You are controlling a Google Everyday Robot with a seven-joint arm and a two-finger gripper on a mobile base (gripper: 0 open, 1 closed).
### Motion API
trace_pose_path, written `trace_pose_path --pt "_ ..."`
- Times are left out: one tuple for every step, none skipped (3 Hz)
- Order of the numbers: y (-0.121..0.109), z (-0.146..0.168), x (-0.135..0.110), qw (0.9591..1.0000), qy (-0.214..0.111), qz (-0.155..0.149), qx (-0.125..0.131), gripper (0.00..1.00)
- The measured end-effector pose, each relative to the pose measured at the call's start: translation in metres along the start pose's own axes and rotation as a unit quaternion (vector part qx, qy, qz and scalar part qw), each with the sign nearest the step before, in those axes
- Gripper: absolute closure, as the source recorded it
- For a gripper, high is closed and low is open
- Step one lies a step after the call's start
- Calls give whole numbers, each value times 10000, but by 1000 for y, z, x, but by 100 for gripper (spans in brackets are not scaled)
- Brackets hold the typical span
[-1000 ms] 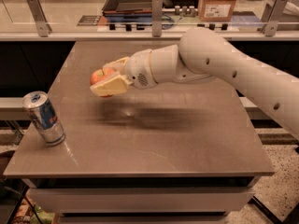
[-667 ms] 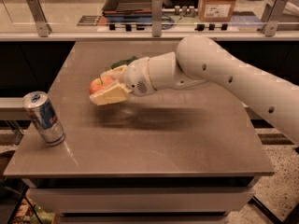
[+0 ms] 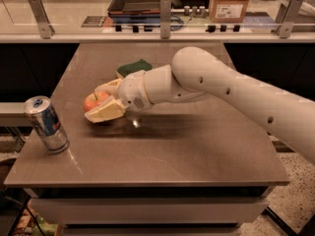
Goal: Move apple near redbull can
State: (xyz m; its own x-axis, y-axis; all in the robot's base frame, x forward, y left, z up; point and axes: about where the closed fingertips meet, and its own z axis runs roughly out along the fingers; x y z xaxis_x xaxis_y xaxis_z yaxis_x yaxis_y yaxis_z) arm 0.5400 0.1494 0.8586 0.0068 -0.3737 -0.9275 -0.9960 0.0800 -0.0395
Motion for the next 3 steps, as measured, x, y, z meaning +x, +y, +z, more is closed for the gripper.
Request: trace_pose_path --pt "9 13 -3 9999 50 -113 -33 100" --pt "27 26 -13 9996 135 -231 65 100" --pt "43 33 -15 9993 138 -264 216 100"
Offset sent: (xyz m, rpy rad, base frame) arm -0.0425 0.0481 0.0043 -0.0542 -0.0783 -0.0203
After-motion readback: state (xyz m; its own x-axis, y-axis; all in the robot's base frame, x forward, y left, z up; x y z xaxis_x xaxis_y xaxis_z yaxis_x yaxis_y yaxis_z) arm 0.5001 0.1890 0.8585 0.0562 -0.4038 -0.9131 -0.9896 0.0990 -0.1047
